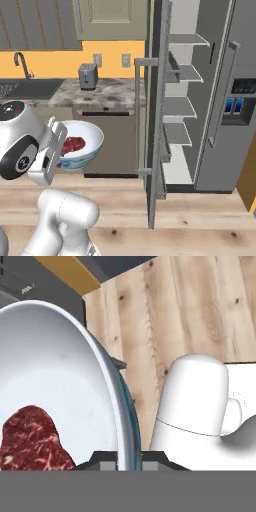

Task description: Place one of the steaks on the plate and the other in the bowl. Then place the bowl in the fridge.

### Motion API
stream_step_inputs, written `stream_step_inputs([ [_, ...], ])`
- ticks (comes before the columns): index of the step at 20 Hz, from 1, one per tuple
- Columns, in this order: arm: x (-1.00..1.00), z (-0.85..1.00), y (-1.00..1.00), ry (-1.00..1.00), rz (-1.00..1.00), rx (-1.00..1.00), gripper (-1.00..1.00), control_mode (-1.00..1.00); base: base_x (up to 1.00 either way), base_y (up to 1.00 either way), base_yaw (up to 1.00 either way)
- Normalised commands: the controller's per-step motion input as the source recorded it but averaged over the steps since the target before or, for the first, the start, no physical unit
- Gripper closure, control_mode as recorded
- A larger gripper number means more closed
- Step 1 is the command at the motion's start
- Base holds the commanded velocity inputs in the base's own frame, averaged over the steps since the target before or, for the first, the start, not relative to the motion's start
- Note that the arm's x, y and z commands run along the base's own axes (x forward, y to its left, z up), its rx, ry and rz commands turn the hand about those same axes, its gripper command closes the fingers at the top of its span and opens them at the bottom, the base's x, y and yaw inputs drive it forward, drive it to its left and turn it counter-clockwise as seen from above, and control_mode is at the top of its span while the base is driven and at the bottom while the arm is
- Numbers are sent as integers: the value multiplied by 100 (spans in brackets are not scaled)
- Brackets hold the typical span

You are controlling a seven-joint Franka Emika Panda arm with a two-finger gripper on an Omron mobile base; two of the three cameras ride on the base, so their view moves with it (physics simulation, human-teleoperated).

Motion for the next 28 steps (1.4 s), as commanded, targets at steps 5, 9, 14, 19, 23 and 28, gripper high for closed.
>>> stream_step_inputs([
  [5, 0, 0, 0, 0, 0, 0, 100, 100, 0, -100, -10],
  [9, 0, 0, 0, 0, 0, 0, 100, 100, -4, -100, -8],
  [14, 0, 0, 0, 0, 0, 0, 100, 100, -1, -100, -1],
  [19, 0, 0, 0, 0, 0, 0, 100, 100, 6, -97, 39],
  [23, 0, 0, 0, 0, 0, 0, 100, 100, 21, -81, 51],
  [28, 0, 0, 0, 0, 0, 0, 100, 100, 58, -33, 28],
])
